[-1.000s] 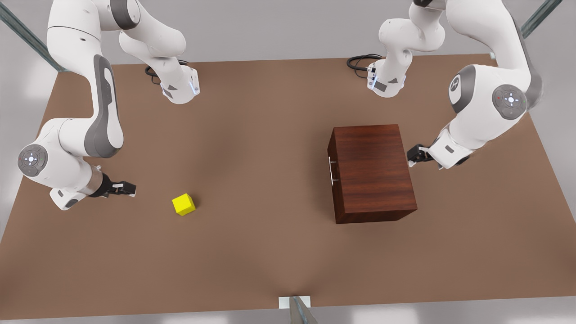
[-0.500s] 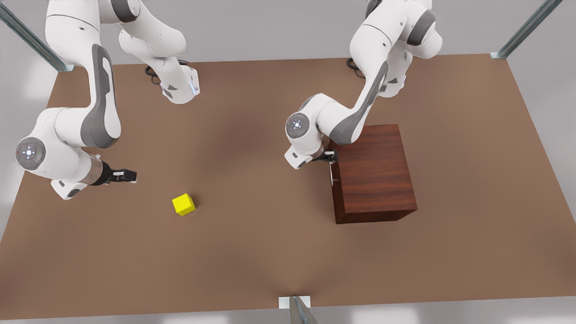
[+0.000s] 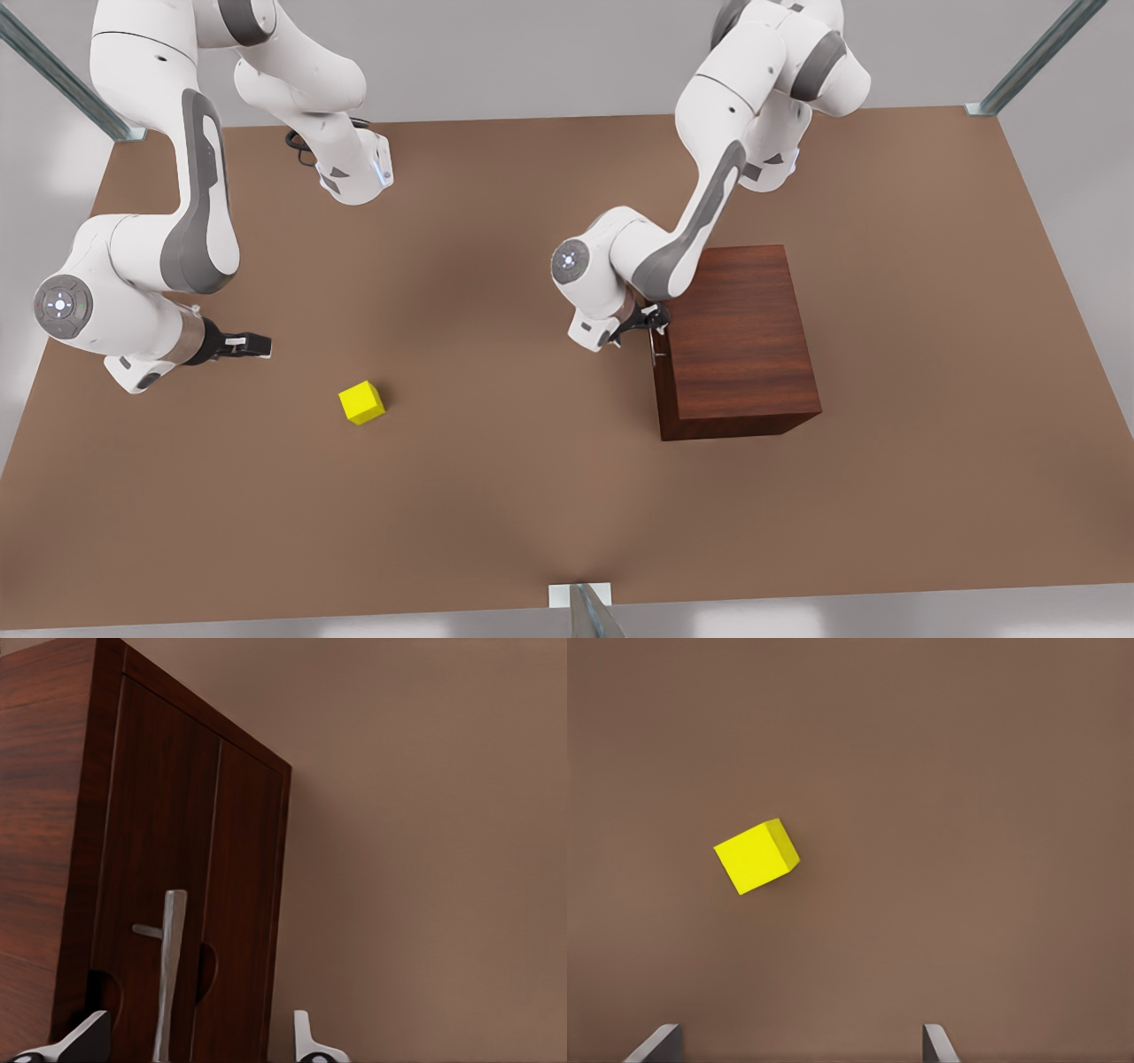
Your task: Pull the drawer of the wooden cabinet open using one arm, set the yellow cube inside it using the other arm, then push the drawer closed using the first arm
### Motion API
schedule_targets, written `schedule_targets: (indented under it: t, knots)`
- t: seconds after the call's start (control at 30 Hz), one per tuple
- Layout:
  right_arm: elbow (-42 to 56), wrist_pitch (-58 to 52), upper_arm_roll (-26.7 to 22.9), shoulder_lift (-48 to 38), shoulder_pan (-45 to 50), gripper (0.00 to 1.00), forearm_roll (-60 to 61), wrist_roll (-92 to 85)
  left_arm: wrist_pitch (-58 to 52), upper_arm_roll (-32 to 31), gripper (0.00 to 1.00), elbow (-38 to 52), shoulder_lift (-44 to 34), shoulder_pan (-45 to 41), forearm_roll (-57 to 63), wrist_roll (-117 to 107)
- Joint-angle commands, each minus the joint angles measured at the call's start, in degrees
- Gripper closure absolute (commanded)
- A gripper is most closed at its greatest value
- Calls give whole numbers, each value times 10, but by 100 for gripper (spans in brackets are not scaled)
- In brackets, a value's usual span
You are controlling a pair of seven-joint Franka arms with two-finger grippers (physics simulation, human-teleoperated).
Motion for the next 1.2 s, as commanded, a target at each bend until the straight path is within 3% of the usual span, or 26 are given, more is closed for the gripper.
schedule_targets:
  t: [0.0, 0.87, 1.17]
  knots:
    - [0, -1, 0, -1, 0, 0, 0, -1, 24, 0, 0, -4, 1, -1, 5, -153]
    - [1, 0, 0, 3, 0, 0, 0, -1, 75, -7, 0, 2, 18, -10, -59, -66]
    - [1, -1, 0, 5, 0, 0, -1, -1, 85, -10, 0, 5, 36, -38, -20, -73]
